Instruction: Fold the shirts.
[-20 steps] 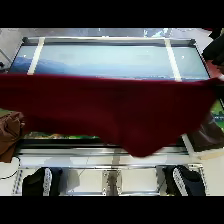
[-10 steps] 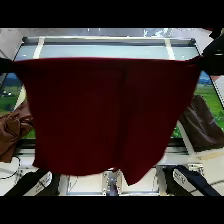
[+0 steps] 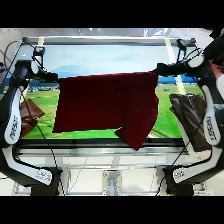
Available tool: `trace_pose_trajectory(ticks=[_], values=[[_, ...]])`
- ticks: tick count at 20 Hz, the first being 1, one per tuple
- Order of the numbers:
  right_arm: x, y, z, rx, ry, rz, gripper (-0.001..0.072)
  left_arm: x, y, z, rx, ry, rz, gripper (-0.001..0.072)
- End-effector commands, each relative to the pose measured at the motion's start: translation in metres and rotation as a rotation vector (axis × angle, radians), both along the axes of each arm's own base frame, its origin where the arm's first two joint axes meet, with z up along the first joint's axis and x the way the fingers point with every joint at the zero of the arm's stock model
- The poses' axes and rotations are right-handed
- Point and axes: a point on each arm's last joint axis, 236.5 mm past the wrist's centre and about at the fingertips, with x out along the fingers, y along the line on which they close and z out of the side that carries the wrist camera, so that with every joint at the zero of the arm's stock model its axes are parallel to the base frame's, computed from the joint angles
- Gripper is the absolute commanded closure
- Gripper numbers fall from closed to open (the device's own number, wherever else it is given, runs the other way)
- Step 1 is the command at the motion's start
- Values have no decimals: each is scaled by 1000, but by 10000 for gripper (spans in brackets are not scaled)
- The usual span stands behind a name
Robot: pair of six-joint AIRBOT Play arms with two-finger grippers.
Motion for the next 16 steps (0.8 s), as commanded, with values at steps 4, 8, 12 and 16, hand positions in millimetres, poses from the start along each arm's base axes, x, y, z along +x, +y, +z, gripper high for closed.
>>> trace_pose_trajectory(ticks=[4,8,12,16], values=[[28,8,-43,12,32,-6,699,42,-4,-1,-30,-132,17,696],[-22,10,-78,-125,245,111,700,9,-5,-25,-34,36,37,696],[-37,25,-98,-167,291,155,700,-21,-12,-45,-34,168,38,696],[-52,23,-129,-163,355,139,699,-53,-34,-71,-25,308,-4,696]])
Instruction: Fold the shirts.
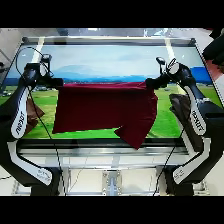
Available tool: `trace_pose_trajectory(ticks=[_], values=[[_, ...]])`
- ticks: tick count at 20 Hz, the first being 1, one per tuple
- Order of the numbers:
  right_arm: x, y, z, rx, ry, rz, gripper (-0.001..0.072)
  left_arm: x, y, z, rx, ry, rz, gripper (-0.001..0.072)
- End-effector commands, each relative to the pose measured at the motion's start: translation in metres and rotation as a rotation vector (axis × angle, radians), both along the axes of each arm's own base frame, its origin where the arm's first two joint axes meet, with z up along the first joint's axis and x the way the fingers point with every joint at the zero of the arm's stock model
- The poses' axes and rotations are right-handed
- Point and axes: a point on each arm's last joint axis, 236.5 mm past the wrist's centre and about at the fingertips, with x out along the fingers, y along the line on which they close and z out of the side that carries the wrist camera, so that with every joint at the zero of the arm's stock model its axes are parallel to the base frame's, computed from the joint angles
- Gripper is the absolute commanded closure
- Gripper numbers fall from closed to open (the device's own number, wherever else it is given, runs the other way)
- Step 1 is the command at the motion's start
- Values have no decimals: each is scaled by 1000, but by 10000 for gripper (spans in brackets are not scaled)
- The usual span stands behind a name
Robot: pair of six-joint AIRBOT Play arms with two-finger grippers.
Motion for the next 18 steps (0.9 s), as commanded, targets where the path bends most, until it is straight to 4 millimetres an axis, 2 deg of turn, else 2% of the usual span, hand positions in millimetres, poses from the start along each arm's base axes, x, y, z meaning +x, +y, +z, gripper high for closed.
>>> trace_pose_trajectory(ticks=[1,4,7,11,12,13,14,15,16,18], values=[[-15,-2,-26,-21,63,-3,700,-28,-20,-21,-2,115,-37,696],[-19,-3,-45,-27,96,-9,700,-38,-36,-36,0,156,-66,696],[-22,-2,-61,-23,134,-23,699,-48,-38,-48,-1,208,-67,696],[-27,-1,-65,-19,152,-21,695,-53,-37,-53,0,231,-65,695],[-33,2,-63,-6,180,-13,620,-52,-37,-52,0,228,-65,639],[-40,6,-56,10,212,3,409,-50,-37,-47,0,216,-65,408],[-48,8,-42,11,235,31,227,-48,-36,-36,3,189,-65,199],[-57,6,-21,2,257,75,224,-44,-33,-16,8,146,-62,169],[-67,-3,8,-32,267,114,225,-42,-27,10,19,91,-57,169],[-87,-35,77,-127,240,143,237,-43,1,89,87,-70,-30,169]])
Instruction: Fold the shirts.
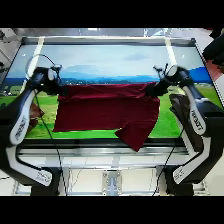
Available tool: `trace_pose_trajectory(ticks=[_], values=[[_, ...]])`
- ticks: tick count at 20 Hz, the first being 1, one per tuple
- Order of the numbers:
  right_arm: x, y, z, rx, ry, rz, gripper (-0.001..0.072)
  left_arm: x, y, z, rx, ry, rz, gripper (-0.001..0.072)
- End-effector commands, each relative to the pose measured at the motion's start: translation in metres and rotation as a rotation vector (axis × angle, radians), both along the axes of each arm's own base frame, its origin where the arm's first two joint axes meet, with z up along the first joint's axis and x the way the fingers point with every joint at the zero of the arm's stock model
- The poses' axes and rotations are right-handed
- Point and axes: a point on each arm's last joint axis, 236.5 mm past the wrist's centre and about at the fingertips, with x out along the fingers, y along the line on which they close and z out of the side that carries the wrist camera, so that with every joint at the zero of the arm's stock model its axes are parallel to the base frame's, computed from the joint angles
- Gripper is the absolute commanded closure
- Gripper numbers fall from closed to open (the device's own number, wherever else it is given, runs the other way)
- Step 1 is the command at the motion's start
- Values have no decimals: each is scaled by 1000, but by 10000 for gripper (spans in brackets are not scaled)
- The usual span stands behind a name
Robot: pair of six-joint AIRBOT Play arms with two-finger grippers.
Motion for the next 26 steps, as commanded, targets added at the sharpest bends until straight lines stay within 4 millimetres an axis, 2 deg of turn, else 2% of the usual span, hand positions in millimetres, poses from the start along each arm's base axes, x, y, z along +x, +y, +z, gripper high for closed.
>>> trace_pose_trajectory(ticks=[1,2,3,4,5,6,7,8,9,10,11,12,13,14,15,17,20,21,23,26], values=[[-47,-46,100,-131,1,66,237,-8,42,115,88,-238,44,168],[-52,-64,137,-160,-92,23,237,-21,58,156,93,-323,81,169],[-59,-80,177,-173,-200,-30,237,-42,78,191,98,-402,142,169],[-70,-94,207,-186,-279,-78,237,-69,100,209,96,-448,228,169],[-87,-106,227,-196,-331,-122,237,-103,123,209,91,-461,336,169],[-106,-114,232,-198,-348,-160,236,-138,142,193,77,-452,457,169],[-124,-117,225,-189,-342,-190,237,-178,157,161,47,-417,611,169],[-141,-117,206,-168,-321,-236,236,-214,162,125,9,-372,751,170],[-154,-116,182,-146,-301,-286,236,-246,156,84,-42,-308,843,174],[-167,-114,150,-111,-268,-360,235,-268,143,50,-118,-253,910,180],[-180,-107,115,-59,-212,-417,234,-281,121,18,-231,-201,962,181],[-195,-96,83,15,-132,-464,234,-285,96,-5,-359,-162,982,181],[-209,-78,55,123,-44,-510,234,-282,74,-19,-489,-141,1007,180],[-218,-58,36,258,26,-556,234,-275,56,-27,-606,-134,998,181],[-218,-41,26,390,43,-584,233,-270,47,-33,-683,-134,1015,181],[-209,-34,15,513,4,-644,233,-263,43,-42,-740,-119,1032,181],[-207,-43,-6,487,-22,-717,234,-248,36,-52,-831,-94,1036,183],[-209,-43,-11,485,-17,-727,234,-243,31,-55,-875,-80,1039,222],[-214,-41,-17,483,-2,-733,234,-232,25,-65,-943,-59,1021,240],[-213,-40,-17,487,-8,-726,234,-228,25,-84,-974,-26,1052,240]])
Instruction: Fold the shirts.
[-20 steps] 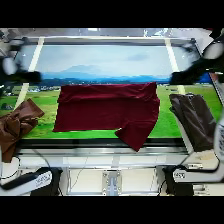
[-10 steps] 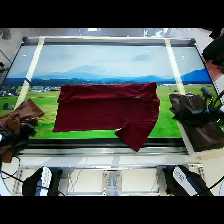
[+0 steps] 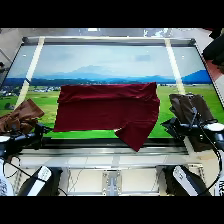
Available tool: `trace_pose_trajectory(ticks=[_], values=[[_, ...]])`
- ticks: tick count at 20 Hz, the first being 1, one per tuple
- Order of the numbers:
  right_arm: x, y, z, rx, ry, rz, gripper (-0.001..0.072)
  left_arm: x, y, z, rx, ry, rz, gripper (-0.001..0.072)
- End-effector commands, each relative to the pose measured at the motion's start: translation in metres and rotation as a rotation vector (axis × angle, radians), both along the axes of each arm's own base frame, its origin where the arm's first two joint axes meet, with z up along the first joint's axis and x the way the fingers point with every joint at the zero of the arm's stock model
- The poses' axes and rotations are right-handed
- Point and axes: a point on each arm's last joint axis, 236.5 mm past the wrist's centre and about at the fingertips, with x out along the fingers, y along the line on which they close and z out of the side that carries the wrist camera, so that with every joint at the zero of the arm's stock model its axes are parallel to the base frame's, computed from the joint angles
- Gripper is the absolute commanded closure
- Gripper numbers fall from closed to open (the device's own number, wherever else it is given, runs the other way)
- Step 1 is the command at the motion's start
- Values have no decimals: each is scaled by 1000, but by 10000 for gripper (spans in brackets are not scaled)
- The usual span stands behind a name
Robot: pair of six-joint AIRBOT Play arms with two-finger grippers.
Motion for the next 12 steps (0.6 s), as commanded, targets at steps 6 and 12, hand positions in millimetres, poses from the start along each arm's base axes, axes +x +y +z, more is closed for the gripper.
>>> trace_pose_trajectory(ticks=[6,12], values=[[4,4,0,32,-20,-28,235,31,-6,-25,-31,-50,27,243],[2,11,-1,38,-4,-13,235,37,-6,-32,20,-45,7,694]])
